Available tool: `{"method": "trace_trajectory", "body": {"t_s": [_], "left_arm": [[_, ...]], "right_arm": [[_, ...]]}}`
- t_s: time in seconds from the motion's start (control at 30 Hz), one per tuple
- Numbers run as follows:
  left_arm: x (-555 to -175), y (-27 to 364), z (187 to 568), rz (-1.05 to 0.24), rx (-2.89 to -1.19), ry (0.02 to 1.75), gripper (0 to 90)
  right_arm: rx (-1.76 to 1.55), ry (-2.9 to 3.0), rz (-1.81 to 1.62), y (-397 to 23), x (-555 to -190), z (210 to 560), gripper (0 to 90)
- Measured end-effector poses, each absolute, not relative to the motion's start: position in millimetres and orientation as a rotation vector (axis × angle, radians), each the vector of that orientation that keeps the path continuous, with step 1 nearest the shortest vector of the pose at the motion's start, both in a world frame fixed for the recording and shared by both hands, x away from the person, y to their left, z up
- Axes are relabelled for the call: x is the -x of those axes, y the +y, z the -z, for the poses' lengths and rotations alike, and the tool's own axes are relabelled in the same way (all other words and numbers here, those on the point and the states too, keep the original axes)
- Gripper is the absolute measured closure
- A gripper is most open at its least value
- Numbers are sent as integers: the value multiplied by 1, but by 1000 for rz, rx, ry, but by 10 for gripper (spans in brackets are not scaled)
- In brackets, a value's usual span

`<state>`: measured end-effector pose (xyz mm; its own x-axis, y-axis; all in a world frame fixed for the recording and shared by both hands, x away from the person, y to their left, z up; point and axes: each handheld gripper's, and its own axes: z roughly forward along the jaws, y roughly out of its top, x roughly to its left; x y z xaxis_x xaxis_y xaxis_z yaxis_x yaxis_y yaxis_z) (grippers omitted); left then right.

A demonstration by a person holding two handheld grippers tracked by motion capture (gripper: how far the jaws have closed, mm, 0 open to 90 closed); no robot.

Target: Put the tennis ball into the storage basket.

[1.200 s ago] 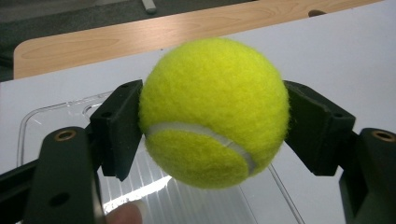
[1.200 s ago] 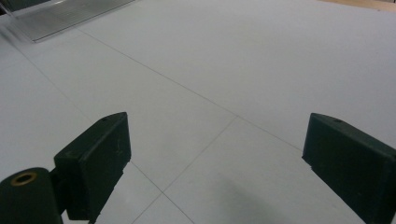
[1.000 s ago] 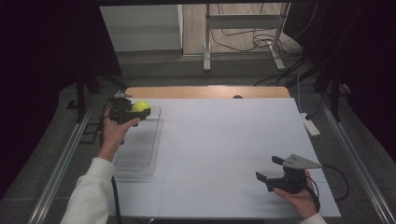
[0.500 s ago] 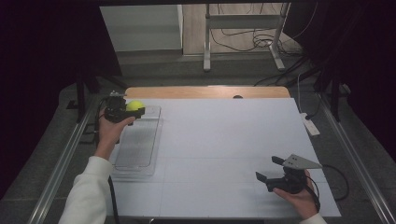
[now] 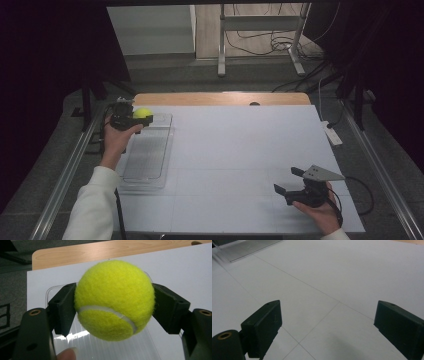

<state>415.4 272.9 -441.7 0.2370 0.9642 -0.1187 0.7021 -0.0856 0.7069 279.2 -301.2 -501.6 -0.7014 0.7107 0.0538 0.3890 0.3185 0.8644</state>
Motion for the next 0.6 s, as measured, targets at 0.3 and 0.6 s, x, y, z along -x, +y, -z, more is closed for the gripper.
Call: {"method": "trace_trajectory", "body": {"t_s": [0.3,0.6], "left_arm": [[-422,277,451,-489,-1871,1579,271],[-425,278,460,-461,-1877,1599,271]], "right_arm": [[-984,2252,-1338,-303,-279,502,81],[-984,2255,-1335,-302,-279,502,81]]}}
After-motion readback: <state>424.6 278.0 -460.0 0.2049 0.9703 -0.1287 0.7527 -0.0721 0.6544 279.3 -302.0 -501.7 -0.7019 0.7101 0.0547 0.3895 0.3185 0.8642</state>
